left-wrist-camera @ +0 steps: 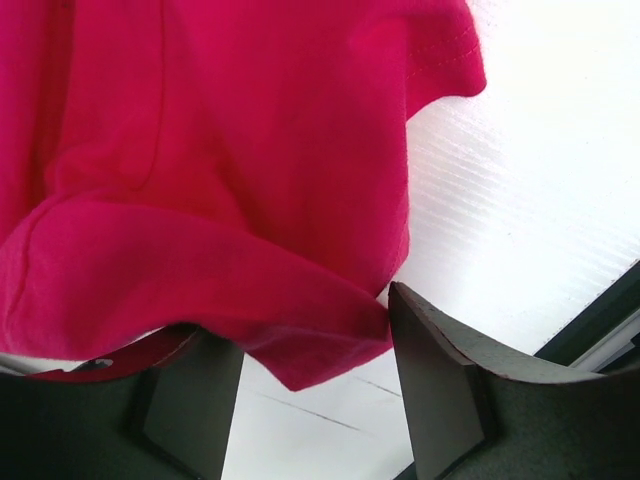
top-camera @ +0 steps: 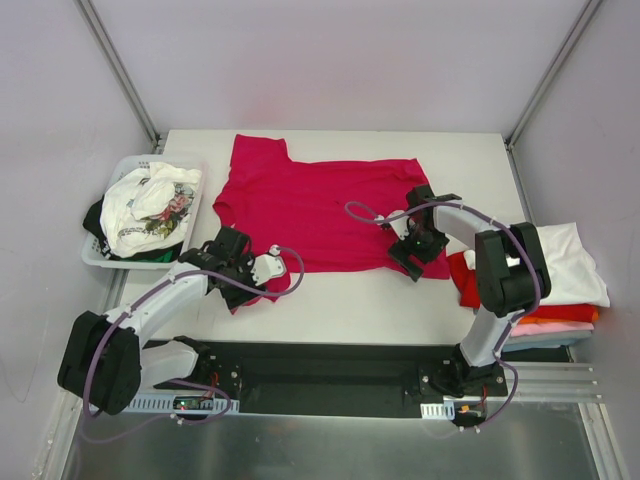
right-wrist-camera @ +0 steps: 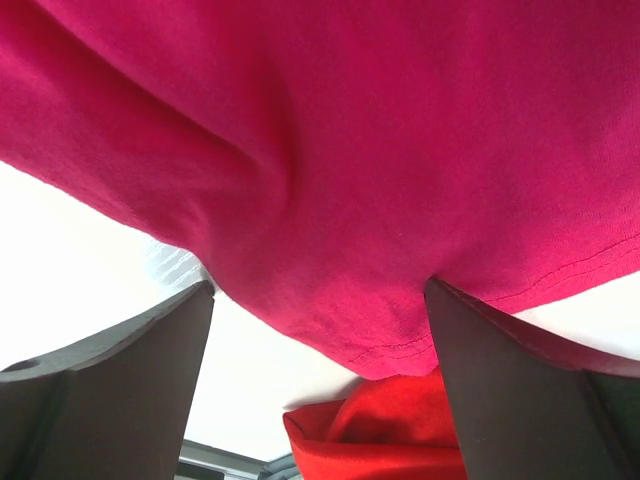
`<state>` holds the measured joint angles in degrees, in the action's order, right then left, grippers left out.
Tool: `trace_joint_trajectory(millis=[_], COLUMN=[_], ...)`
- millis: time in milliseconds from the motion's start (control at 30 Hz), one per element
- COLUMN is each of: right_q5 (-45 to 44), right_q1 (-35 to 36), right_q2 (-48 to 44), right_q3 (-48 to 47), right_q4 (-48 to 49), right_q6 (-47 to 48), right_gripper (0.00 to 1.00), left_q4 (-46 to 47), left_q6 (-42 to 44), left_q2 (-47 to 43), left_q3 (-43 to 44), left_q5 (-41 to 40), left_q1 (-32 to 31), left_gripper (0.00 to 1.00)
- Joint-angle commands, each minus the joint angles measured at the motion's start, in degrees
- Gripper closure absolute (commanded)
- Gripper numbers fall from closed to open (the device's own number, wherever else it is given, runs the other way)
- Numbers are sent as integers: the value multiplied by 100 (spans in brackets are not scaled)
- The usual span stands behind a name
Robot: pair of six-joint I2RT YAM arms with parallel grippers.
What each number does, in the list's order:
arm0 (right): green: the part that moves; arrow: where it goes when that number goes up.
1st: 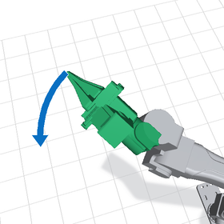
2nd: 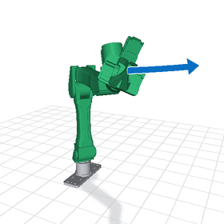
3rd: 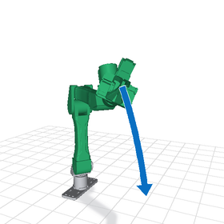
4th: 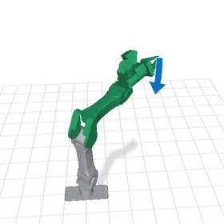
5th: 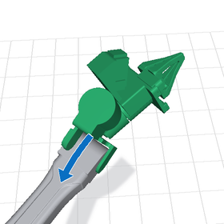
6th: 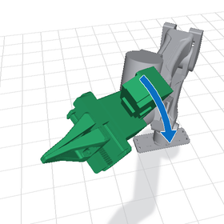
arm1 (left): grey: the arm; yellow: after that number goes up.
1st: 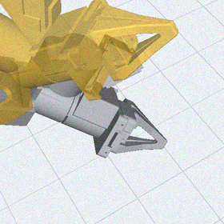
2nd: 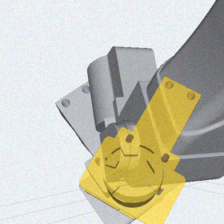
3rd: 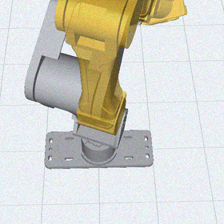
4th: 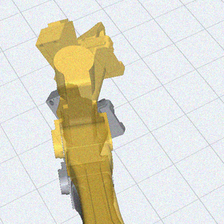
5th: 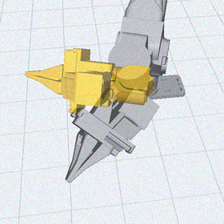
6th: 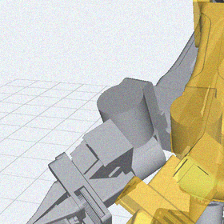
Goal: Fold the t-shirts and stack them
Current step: Grap the side of the flattened tshirt closest away from the robot with both arms
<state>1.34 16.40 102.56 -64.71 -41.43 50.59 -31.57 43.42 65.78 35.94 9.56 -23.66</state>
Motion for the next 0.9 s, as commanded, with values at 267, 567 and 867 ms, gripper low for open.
trace_joint_trajectory(millis=[267,567,867], right_q5=[164,147,173], right_q1=[-50,-49,-50], right_q2=[62,18,-17], right_q3=[-183,-156,-147], right_q4=[-243,-243,-269], right_q6=[74,83,65], right_gripper=[20,43,53], left_q4=[116,90,46], left_q6=[-35,-26,-18], left_q2=[155,-197,-338], left_q3=[97,-8,-175], left_q5=[204,-7,-69], left_q1=[-33,-42,-42], left_gripper=[57,57,69])
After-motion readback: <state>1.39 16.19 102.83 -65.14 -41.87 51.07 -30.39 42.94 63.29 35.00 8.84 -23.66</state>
